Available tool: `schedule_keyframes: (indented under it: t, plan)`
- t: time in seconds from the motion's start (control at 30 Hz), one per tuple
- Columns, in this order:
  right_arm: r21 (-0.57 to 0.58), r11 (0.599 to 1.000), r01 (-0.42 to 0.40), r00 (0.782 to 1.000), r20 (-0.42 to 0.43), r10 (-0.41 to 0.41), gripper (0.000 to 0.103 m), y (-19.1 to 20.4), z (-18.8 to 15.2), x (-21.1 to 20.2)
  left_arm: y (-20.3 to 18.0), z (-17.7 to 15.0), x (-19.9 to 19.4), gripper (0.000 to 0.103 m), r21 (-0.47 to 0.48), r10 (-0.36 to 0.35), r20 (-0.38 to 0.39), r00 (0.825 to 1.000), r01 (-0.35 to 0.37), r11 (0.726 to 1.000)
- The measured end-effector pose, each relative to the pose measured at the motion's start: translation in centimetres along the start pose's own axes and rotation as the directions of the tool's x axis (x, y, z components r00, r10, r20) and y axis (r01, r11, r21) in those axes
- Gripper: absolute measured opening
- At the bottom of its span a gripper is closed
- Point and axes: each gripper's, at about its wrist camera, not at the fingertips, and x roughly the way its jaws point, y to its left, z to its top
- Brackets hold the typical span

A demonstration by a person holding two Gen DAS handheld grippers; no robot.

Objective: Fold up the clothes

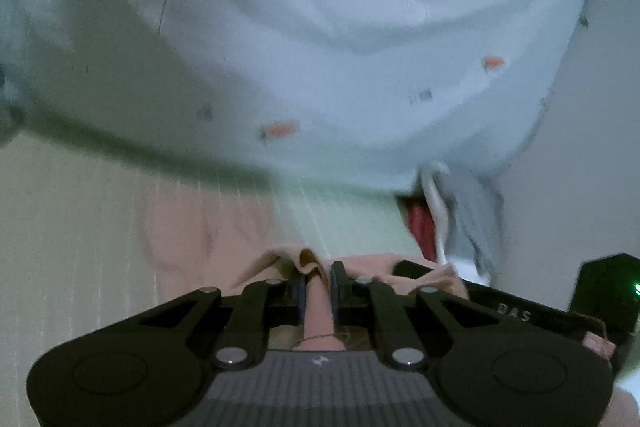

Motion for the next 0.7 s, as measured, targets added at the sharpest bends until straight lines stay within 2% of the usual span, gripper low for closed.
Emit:
schedule_keyframes:
  t: [0.1,0.13,0.33,0.43,0.53,0.6,0.7]
  plan:
    - [-0.002,1.0,-0.019,0.996,0.087,0.019,0.011,0.1,3.8,0.8,0.2,2.0,1.1,0.013,-0.012,0.026,0.04,0.999,-0.026,1.0]
    - [0.0,1.0,-0.015,0.996,0.091,0.015,0.011,-0.1,4.4,1.5,0.6,2.4,1.4,0.013,-0.019,0.036,0.042,0.998,-0.035,0.999]
    - [0.017,0.998,0.063,0.998,-0.027,-0.063,0.011,-3.0,3.3,8.1,3.9,4.6,4.9,0.013,-0.052,0.108,0.02,0.994,-0.107,0.993]
    - [0.022,0.994,0.103,0.991,-0.086,-0.101,0.011,-4.4,2.7,11.4,6.2,4.0,7.8,0.013,-0.06,0.167,-0.022,0.986,-0.168,0.984]
    - [0.025,0.989,0.143,0.98,-0.145,-0.138,0.011,-5.8,2.2,14.7,8.1,2.1,11.9,0.013,-0.083,0.22,-0.099,0.97,-0.229,0.97]
    - [0.026,0.985,0.17,0.969,-0.184,-0.162,0.011,-6.8,1.8,16.9,9.6,0.4,14.8,0.013,-0.103,0.252,-0.176,0.951,-0.273,0.957]
    - [0.028,0.979,0.202,0.953,-0.235,-0.19,0.012,-8.1,1.5,19.7,10.9,-1.7,17.6,0.014,-0.052,0.29,-0.246,0.925,-0.312,0.949]
